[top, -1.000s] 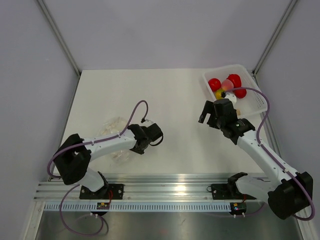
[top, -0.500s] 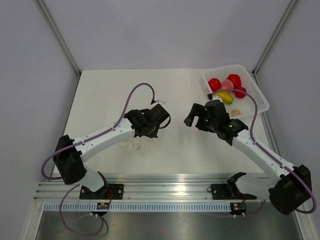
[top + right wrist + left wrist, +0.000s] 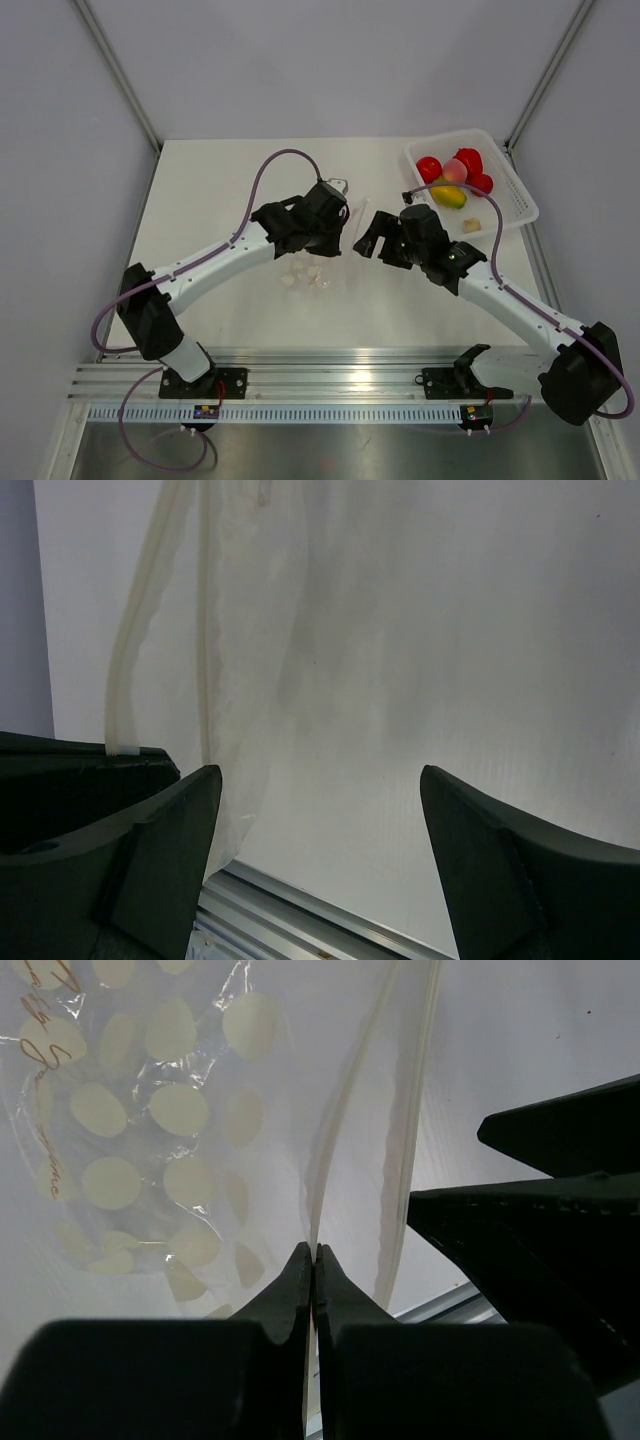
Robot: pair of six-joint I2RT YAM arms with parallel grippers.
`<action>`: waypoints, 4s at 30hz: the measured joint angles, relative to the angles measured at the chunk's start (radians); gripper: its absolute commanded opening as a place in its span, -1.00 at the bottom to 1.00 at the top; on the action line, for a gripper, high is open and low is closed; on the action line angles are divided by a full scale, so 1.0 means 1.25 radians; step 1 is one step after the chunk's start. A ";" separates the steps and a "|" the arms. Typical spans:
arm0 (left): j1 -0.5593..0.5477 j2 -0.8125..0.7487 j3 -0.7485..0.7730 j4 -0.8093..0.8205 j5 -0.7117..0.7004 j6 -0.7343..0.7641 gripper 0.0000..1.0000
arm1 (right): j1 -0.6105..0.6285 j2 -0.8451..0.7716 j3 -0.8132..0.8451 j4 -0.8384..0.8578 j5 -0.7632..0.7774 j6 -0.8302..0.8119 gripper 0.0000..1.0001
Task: Place the food in the zip-top bag and seal the zipper
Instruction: Open the zipper of the food storage bag at the center of the board, then pick up the fake fruit from the bin, then place the fake fruit in the zipper food storage bag.
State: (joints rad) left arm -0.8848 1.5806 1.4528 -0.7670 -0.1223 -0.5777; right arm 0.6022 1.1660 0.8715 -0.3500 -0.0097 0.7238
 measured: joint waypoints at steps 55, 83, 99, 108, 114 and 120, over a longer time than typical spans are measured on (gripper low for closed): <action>0.181 0.173 0.180 0.021 0.236 0.039 -1.00 | -0.138 0.142 0.261 -0.162 0.126 -0.287 0.48; 0.230 0.171 0.122 0.031 0.317 0.084 -1.00 | -0.599 0.680 0.626 -0.294 0.135 -0.430 0.55; 0.230 0.171 0.122 0.035 0.332 0.089 -1.00 | -0.615 0.750 0.561 -0.298 0.085 -0.420 0.07; 0.230 0.171 0.122 0.038 0.335 0.088 -1.00 | -0.615 0.703 0.541 -0.287 0.047 -0.396 -0.31; 0.225 0.178 0.141 0.035 0.342 0.081 -1.00 | -0.615 0.571 0.541 -0.294 0.039 -0.379 -0.31; 0.201 0.233 0.243 0.035 0.360 0.049 -1.00 | -0.615 0.429 0.541 -0.301 0.019 -0.357 -0.31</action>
State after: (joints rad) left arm -0.6334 1.8717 1.7569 -0.7235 0.3283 -0.5167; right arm -0.1669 1.7020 1.5482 -0.7265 0.0143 0.2779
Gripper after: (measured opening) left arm 0.008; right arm 0.517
